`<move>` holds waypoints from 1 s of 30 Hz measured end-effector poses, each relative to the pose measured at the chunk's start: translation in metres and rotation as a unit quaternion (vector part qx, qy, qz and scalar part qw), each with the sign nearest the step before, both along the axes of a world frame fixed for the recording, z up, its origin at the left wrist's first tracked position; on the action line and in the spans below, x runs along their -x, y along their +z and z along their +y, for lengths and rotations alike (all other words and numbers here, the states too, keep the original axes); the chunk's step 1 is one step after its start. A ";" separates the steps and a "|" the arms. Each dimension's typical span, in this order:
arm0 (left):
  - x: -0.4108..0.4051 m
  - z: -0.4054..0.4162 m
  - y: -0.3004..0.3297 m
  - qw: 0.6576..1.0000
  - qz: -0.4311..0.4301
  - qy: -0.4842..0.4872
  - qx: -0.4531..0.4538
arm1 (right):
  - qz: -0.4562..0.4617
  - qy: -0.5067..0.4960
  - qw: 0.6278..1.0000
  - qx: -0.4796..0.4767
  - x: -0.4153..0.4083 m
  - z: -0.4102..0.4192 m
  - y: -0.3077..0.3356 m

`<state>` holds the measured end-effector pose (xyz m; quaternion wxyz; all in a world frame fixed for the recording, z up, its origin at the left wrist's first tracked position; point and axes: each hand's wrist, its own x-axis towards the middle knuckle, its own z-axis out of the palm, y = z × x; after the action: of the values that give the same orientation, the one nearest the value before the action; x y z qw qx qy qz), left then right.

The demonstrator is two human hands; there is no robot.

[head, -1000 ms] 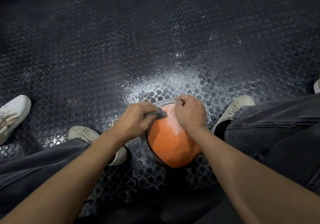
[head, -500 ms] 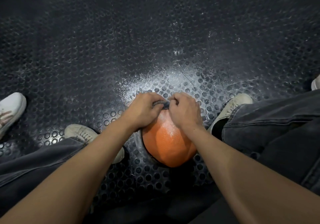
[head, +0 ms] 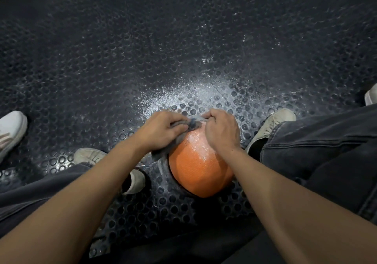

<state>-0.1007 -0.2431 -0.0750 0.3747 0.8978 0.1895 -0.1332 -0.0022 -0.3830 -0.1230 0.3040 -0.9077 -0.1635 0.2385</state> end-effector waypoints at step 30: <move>-0.019 0.011 0.005 0.998 0.059 -0.003 0.032 | 0.100 -0.171 0.973 -0.119 -0.003 0.019 -0.002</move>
<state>-0.0814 -0.2318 -0.0703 0.3913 0.8763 0.2044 -0.1926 0.0004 -0.3645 -0.1255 0.4609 -0.8511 -0.0022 0.2513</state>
